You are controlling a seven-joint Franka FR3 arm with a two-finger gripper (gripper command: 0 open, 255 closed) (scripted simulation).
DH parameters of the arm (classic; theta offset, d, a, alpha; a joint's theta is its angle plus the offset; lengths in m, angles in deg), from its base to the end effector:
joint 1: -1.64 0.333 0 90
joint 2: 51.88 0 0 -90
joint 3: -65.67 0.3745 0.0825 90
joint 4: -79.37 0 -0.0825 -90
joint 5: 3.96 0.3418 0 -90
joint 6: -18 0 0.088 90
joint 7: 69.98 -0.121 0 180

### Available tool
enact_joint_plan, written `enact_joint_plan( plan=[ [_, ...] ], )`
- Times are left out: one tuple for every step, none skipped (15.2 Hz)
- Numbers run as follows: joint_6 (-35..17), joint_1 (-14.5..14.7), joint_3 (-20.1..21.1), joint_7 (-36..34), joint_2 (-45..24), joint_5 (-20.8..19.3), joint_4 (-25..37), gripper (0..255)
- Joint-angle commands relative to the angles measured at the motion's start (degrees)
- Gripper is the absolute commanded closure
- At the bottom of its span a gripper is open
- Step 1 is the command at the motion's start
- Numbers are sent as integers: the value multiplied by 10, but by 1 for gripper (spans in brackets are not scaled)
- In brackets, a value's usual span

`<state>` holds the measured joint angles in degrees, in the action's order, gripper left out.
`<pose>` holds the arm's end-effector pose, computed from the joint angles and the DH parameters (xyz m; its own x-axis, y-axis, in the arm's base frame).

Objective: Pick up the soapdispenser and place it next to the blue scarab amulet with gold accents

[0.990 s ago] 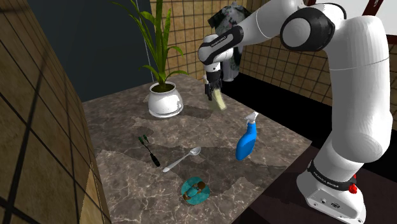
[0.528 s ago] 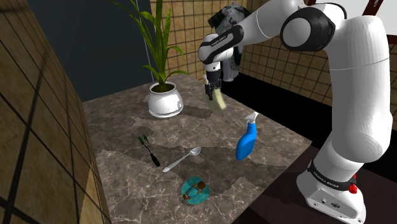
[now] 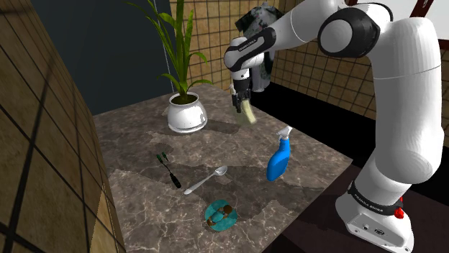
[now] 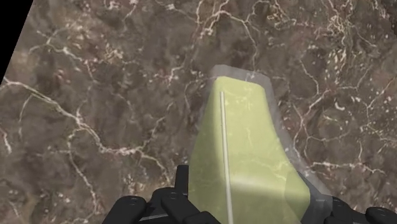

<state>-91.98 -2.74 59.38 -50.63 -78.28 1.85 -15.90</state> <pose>0.6286 -0.0997 0.3876 0.9770 0.1206 -0.1761 0.1038 -0.9894 -0.1018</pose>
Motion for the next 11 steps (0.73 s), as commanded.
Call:
enact_joint_plan(
  plan=[
    [10, 0, 0, -1, 6, -1, 4, 255],
    [17, 1, 0, -2, 9, -1, 7, 255],
    [23, 1, -1, -2, 12, -2, 10, 255],
    [30, 1, -1, -3, 15, -2, 14, 255],
    [36, 1, -1, -3, 18, -3, 18, 255],
    [43, 1, -1, -4, 21, -3, 21, 255],
    [49, 1, -1, -4, 23, -4, 25, 255],
    [56, 1, -1, -5, 26, -4, 29, 255],
    [62, 1, -2, -5, 28, -4, 34, 255],
    [69, 1, -2, -6, 30, -5, 38, 255],
    [76, 1, -2, -6, 33, -5, 43, 255]
  ],
)
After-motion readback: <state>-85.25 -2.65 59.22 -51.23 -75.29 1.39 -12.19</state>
